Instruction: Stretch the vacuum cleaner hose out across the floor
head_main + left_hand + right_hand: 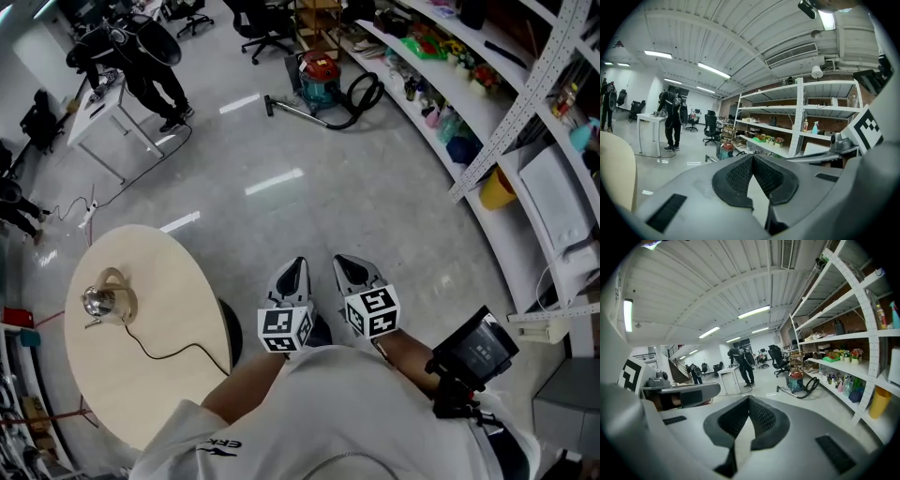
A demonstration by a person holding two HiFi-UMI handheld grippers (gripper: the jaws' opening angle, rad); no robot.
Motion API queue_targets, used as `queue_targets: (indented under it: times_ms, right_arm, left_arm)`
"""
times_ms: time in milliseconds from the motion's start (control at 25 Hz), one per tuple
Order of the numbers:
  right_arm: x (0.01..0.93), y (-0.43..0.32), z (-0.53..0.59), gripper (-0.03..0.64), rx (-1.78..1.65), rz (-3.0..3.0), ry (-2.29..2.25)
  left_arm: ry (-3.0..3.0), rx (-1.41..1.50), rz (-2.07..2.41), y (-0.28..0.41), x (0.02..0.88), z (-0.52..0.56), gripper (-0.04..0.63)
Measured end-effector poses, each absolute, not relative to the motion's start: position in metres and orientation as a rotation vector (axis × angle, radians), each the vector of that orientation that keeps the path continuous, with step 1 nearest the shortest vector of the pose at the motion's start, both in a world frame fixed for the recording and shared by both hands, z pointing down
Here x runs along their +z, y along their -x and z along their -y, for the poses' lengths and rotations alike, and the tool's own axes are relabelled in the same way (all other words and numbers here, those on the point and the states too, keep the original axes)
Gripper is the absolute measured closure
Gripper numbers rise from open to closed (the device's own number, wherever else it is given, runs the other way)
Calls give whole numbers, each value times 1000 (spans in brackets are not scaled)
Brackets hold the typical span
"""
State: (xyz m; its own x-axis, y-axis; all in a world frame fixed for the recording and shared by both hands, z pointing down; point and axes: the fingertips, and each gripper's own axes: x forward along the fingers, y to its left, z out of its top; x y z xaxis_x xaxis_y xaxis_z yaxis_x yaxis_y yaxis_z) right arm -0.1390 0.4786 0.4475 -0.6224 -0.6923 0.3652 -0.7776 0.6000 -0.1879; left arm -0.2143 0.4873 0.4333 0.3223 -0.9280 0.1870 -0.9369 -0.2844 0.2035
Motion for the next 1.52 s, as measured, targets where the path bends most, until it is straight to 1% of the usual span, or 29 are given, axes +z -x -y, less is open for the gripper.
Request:
queue_targets:
  times_ms: [280, 520, 640, 840, 1080, 1520]
  right_arm:
    - [427, 202, -387, 615, 425, 2564, -1209]
    - [432, 245, -329, 615, 413, 2547, -1205]
    - [434, 255, -307, 615, 416, 2544, -1187]
    - [435, 255, -265, 615, 428, 2551, -1193]
    - [435, 245, -186, 615, 447, 2576, -1187]
    - [423, 179, -47, 615, 463, 2606, -1208]
  left_arm:
    - [-2338, 27, 1673, 274, 419, -394, 592]
    - [-2320, 14, 1683, 322, 426, -339, 592]
    - [-2287, 18, 1693, 332, 431, -320, 592]
    - [-2277, 30, 1693, 330, 436, -281, 592]
    - [-2287, 31, 1704, 317, 431, -202, 592]
    - [-2319, 28, 1708, 250, 413, -59, 592]
